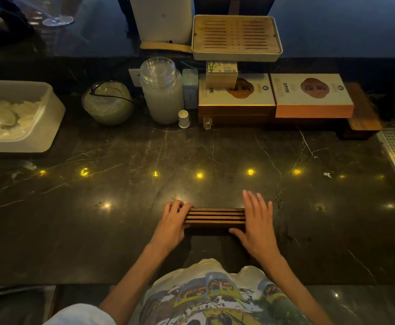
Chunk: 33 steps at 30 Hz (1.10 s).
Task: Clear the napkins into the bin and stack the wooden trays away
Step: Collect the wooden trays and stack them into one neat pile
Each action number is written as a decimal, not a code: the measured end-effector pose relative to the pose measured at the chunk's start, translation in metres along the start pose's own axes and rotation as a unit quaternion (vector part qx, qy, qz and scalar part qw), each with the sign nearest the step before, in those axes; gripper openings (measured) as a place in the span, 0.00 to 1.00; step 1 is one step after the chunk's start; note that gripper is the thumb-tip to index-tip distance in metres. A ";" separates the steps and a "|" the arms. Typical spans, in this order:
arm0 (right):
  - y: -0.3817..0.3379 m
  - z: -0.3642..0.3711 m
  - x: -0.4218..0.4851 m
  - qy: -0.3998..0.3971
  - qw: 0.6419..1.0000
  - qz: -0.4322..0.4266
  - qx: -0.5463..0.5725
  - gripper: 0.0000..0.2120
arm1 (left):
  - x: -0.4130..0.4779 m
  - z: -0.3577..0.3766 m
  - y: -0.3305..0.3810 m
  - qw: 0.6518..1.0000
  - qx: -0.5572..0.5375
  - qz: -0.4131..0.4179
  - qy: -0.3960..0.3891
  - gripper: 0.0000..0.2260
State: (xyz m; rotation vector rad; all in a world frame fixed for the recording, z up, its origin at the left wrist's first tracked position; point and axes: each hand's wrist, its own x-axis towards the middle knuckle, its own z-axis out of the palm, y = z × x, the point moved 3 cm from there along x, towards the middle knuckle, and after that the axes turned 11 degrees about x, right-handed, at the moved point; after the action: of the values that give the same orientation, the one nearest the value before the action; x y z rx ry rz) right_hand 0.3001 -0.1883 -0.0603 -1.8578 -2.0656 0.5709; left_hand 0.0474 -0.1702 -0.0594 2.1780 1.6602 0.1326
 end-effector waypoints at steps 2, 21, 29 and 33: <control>-0.025 0.007 -0.001 -0.015 0.997 -0.041 -0.062 0.55 | -0.002 0.000 0.000 1.000 -0.005 0.002 0.009 0.23; 0.015 0.002 -0.002 -0.025 0.963 0.042 0.264 0.26 | -0.006 0.005 -0.035 0.976 -0.214 0.025 -0.010 0.21; 0.029 0.012 -0.004 -0.019 0.905 0.122 0.408 0.27 | -0.006 0.020 -0.042 0.941 -0.331 -0.068 -0.036 0.23; 0.039 0.024 -0.016 -0.020 0.894 0.144 0.423 0.28 | -0.010 0.027 -0.042 0.937 -0.341 -0.058 -0.036 0.27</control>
State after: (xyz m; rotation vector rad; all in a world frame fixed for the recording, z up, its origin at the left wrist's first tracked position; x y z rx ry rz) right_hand 0.3243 -0.2030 -0.0997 -1.5775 -1.2064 1.3295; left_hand 0.0151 -0.1780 -0.0982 1.5388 1.4128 0.5078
